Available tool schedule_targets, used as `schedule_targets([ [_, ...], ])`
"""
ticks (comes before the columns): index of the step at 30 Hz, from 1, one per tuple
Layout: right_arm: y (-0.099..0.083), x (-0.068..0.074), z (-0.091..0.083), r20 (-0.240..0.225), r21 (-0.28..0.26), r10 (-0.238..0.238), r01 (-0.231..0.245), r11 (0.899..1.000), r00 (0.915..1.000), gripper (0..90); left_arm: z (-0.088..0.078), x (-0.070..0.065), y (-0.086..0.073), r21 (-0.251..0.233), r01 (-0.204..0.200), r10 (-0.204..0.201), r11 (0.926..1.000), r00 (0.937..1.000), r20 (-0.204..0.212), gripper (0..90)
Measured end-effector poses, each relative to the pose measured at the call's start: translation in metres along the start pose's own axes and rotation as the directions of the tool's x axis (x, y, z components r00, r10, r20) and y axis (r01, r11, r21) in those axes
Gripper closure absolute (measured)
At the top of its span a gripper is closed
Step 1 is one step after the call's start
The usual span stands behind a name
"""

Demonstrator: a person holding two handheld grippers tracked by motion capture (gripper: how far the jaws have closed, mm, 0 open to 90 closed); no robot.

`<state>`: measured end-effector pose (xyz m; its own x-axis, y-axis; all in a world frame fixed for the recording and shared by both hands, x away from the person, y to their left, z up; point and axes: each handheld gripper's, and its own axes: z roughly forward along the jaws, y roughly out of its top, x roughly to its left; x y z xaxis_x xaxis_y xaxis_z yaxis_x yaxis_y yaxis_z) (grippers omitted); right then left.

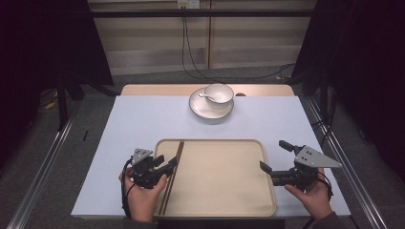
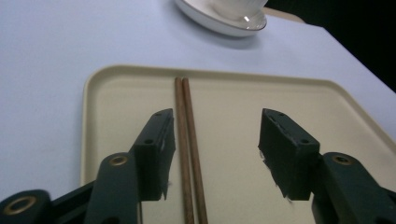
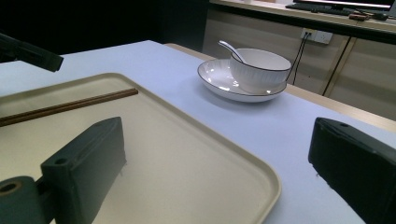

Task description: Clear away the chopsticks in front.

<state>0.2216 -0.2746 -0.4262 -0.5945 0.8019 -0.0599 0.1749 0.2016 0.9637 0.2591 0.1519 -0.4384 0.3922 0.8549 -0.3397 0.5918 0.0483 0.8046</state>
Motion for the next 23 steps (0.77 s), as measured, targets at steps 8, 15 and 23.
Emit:
schedule_targets([
  [8, -0.0003, -0.0006, -0.0001, -0.004, 0.004, -0.002, 0.002, 1.0, 1.0, 3.4, -0.0017, 0.0028, 0.0087, -0.081, -0.082, 0.086, 0.9933, 0.9949, 0.052, 21.9],
  [15, -0.0003, -0.0006, -0.0005, 0.001, 0.007, 0.0, 0.0, 1.0, 1.0, 3.4, -0.005, 0.0063, 0.0099, -0.148, -0.129, 0.14, 0.9805, 0.9882, 0.062, 13.4],
  [23, -0.0004, -0.0006, -0.0001, -0.001, 0.008, 0.003, -0.003, 1.0, 1.0, 3.4, -0.0045, 0.0073, 0.0111, -0.159, -0.137, 0.147, 0.9777, 0.9875, 0.056, 10.1],
])
